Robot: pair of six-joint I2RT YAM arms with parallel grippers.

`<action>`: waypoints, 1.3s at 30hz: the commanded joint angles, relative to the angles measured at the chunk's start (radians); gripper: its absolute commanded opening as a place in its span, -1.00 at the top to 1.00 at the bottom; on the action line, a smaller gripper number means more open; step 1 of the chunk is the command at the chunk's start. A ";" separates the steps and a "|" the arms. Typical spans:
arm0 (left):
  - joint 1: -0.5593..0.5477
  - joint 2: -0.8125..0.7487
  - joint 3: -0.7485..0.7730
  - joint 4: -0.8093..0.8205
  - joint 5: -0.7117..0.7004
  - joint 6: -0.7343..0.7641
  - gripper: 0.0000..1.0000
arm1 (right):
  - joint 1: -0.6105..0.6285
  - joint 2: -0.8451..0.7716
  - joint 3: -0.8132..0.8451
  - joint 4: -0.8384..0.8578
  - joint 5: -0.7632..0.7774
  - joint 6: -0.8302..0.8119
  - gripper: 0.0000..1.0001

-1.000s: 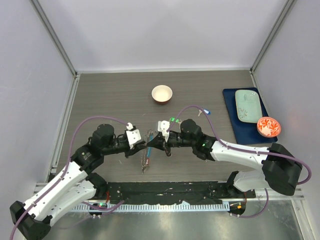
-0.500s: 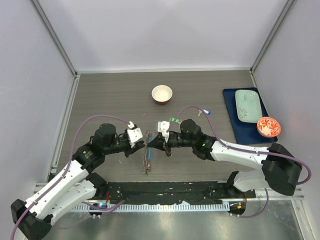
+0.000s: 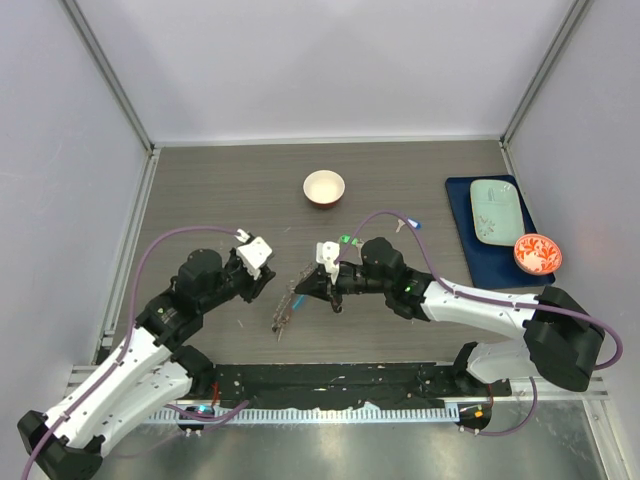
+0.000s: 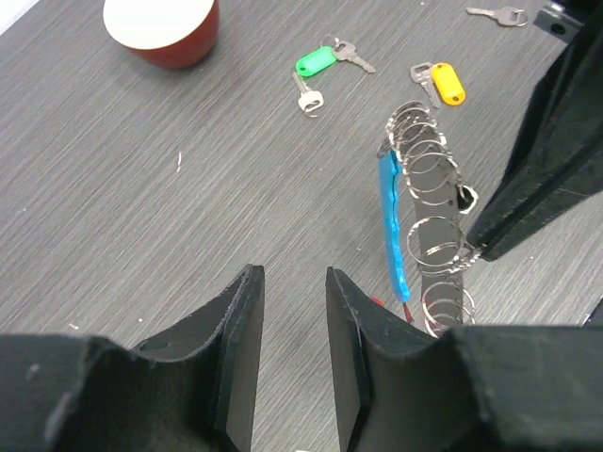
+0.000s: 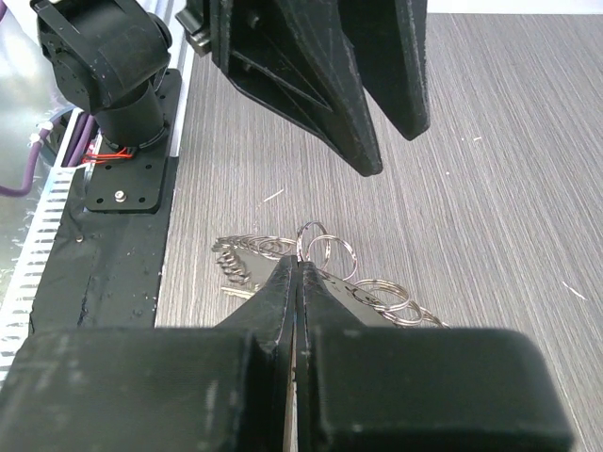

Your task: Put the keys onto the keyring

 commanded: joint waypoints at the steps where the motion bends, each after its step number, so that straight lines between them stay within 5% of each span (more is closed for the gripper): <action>1: 0.002 -0.047 0.017 0.027 0.075 -0.001 0.29 | 0.001 -0.024 0.017 0.074 0.005 -0.004 0.99; 15: 0.002 -0.006 0.028 -0.054 0.424 -0.040 0.57 | -0.004 -0.024 0.020 0.073 0.020 0.002 0.99; 29: 0.002 0.011 -0.015 0.016 0.383 -0.087 0.56 | -0.004 -0.027 0.017 0.077 0.010 0.005 0.98; 39: 0.002 -0.004 -0.043 0.084 0.312 -0.099 0.37 | -0.004 -0.027 0.016 0.085 -0.012 0.008 0.99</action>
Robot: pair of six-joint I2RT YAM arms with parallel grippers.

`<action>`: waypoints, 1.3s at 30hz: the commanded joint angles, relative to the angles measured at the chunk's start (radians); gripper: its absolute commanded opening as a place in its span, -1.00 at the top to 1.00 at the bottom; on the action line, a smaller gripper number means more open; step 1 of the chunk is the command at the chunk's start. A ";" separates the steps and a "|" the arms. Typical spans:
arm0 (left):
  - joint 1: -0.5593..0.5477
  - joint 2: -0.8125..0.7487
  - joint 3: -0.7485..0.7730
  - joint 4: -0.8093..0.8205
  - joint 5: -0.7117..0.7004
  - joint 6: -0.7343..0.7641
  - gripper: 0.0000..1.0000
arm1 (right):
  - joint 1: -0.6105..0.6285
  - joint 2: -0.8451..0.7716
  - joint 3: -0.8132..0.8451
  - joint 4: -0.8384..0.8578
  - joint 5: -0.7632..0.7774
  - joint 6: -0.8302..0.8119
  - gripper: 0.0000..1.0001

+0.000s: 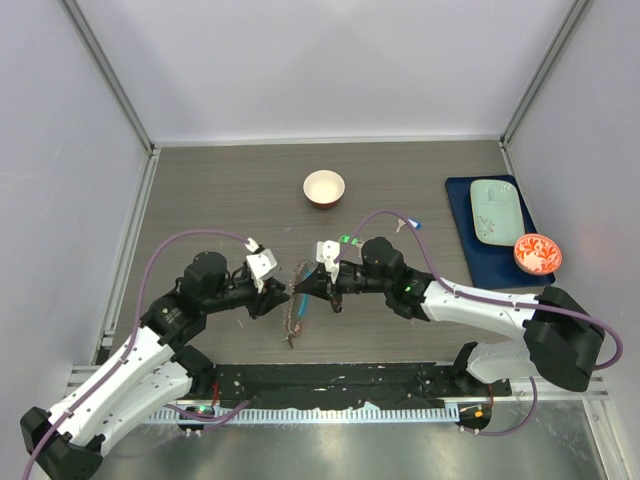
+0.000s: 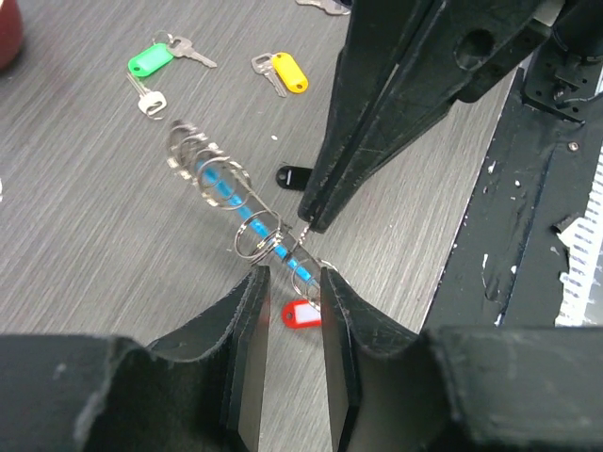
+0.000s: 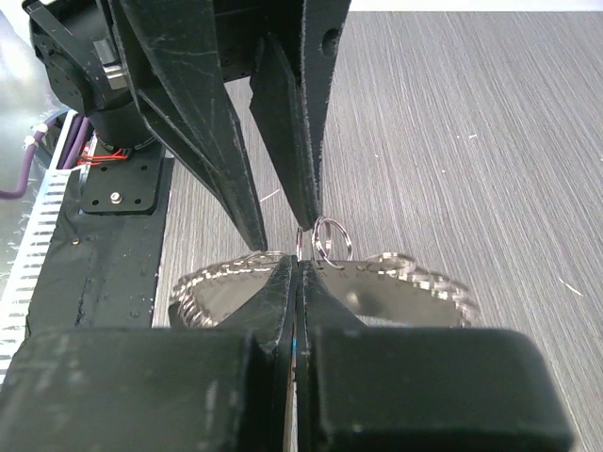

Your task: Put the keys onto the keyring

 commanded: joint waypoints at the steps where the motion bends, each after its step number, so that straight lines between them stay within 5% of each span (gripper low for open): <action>1: 0.004 -0.009 -0.005 0.101 -0.014 -0.018 0.36 | -0.004 -0.026 0.016 0.085 -0.027 0.004 0.99; 10: 0.002 0.015 -0.010 0.161 0.060 -0.021 0.36 | -0.004 -0.026 0.016 0.088 -0.044 -0.001 0.98; 18: 0.002 0.020 0.004 0.108 0.108 0.022 0.99 | -0.004 -0.027 0.014 0.089 -0.042 -0.001 0.98; 23: 0.004 0.011 0.018 0.072 0.103 0.054 1.00 | -0.004 -0.035 0.011 0.101 -0.027 0.025 0.98; 27: 0.004 -0.017 0.013 0.080 0.083 0.063 1.00 | -0.019 -0.054 0.010 0.114 0.020 0.091 0.78; 31: 0.002 -0.052 -0.016 0.101 0.068 0.062 1.00 | -0.069 -0.078 0.000 0.109 0.071 0.185 0.22; 39: 0.004 -0.085 -0.034 0.130 0.053 0.069 1.00 | -0.086 -0.048 -0.040 0.195 -0.071 0.241 0.20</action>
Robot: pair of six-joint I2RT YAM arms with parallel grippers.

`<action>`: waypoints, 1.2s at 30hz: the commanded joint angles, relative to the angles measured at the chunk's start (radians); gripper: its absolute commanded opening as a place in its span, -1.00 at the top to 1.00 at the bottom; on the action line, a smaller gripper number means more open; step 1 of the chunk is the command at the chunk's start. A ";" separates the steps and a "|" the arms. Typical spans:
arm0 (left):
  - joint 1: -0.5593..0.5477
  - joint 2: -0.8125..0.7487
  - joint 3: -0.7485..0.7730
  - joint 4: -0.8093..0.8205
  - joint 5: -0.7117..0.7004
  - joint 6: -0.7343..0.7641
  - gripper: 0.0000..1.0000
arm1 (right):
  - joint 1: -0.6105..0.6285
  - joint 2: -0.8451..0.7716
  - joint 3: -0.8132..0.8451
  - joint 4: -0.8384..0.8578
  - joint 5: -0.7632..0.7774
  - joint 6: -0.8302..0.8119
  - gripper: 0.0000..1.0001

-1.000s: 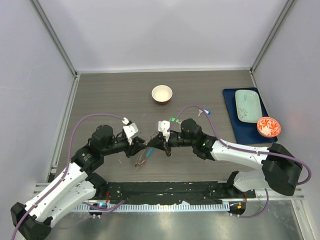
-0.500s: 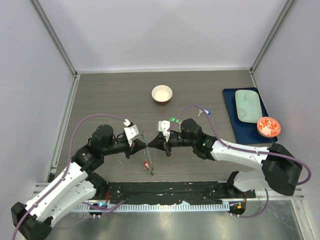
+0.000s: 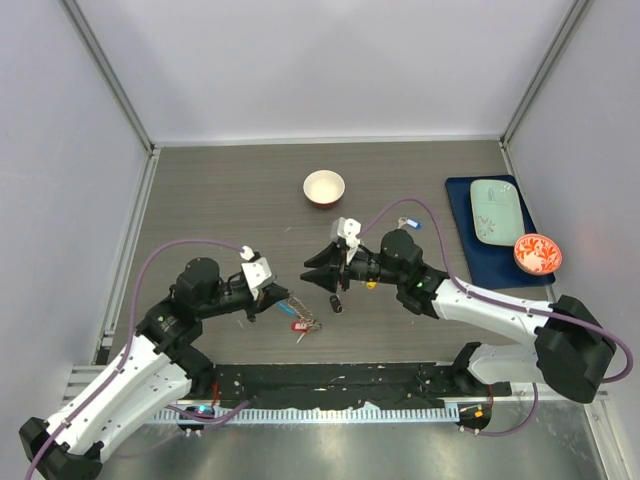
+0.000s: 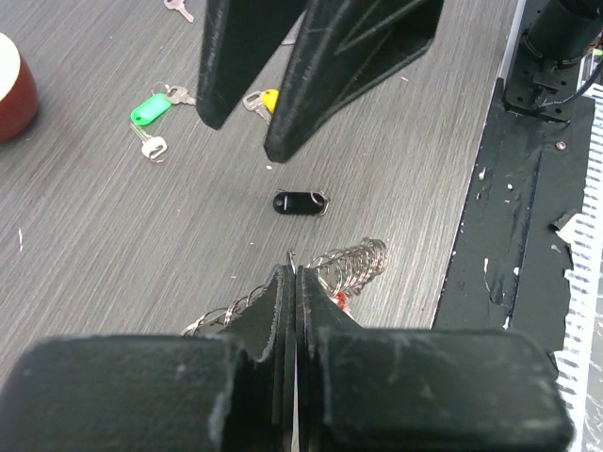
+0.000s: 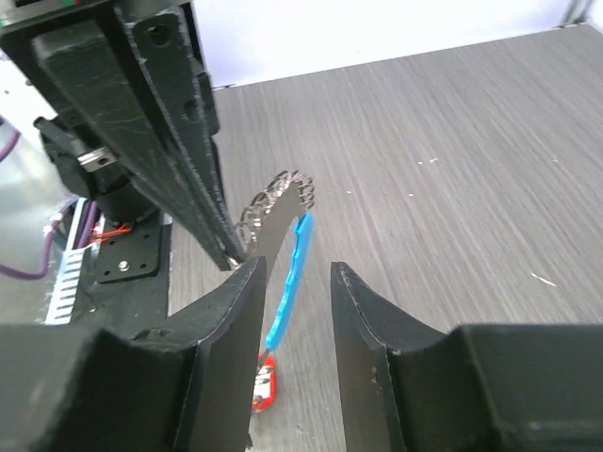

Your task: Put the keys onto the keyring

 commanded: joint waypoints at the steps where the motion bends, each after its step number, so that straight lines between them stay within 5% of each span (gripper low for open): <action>1: 0.002 -0.004 0.009 0.064 -0.002 0.013 1.00 | 0.004 0.028 -0.025 0.138 -0.100 0.051 0.22; 26: 0.002 -0.010 -0.010 0.126 -0.065 -0.085 1.00 | 0.128 0.074 -0.103 0.249 0.311 -0.027 0.25; 35: 0.002 -0.028 0.032 0.033 -0.033 0.058 1.00 | 0.074 -0.091 -0.019 -0.272 0.662 0.210 0.19; 36: 0.001 -0.021 0.033 0.033 -0.027 0.070 1.00 | 0.045 -0.104 -0.016 -0.313 0.673 0.233 0.03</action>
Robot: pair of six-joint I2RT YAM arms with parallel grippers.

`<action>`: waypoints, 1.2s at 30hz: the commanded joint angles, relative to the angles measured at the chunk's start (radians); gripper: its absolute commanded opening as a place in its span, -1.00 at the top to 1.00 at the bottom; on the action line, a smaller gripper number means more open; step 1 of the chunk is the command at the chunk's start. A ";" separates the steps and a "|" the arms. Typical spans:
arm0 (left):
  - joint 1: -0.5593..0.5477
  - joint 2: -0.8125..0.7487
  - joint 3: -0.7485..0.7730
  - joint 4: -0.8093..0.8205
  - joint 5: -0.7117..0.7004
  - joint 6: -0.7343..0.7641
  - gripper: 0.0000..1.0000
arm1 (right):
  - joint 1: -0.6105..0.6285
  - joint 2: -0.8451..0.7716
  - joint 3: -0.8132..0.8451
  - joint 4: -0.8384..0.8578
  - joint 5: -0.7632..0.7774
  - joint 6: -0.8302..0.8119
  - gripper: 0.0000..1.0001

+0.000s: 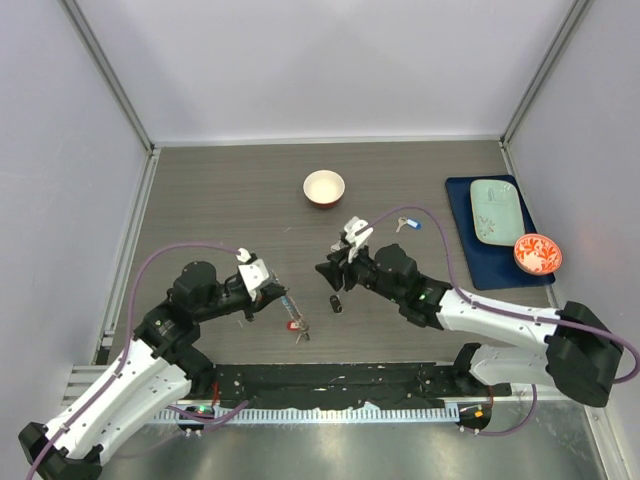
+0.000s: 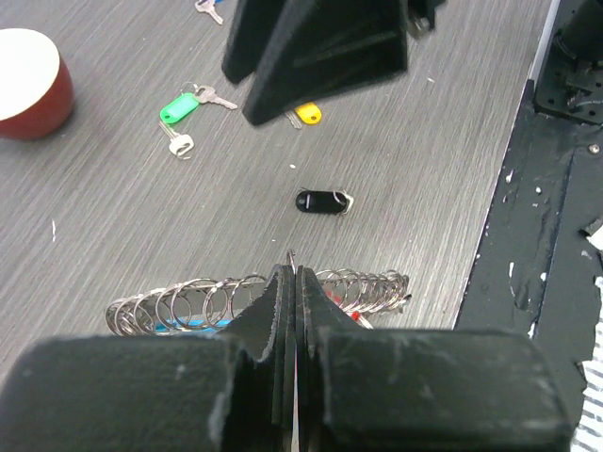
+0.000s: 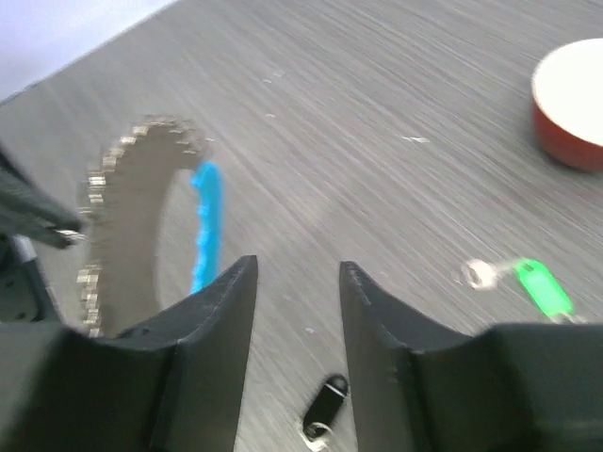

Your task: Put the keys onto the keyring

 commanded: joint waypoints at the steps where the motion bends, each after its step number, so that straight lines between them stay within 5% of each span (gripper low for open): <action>1: 0.002 0.017 0.062 0.024 0.041 0.073 1.00 | -0.068 -0.082 0.056 -0.306 0.172 0.172 -0.07; 8: 0.002 0.060 0.105 -0.039 0.033 0.114 1.00 | -0.222 -0.103 0.057 -0.587 0.231 0.237 -0.23; 24: 0.001 -0.004 0.091 -0.092 -0.017 0.097 1.00 | -0.242 0.323 0.370 -0.843 0.310 0.054 0.27; 36: 0.001 -0.007 0.089 -0.104 -0.020 0.099 1.00 | -0.242 0.458 0.490 -0.985 0.284 0.039 0.33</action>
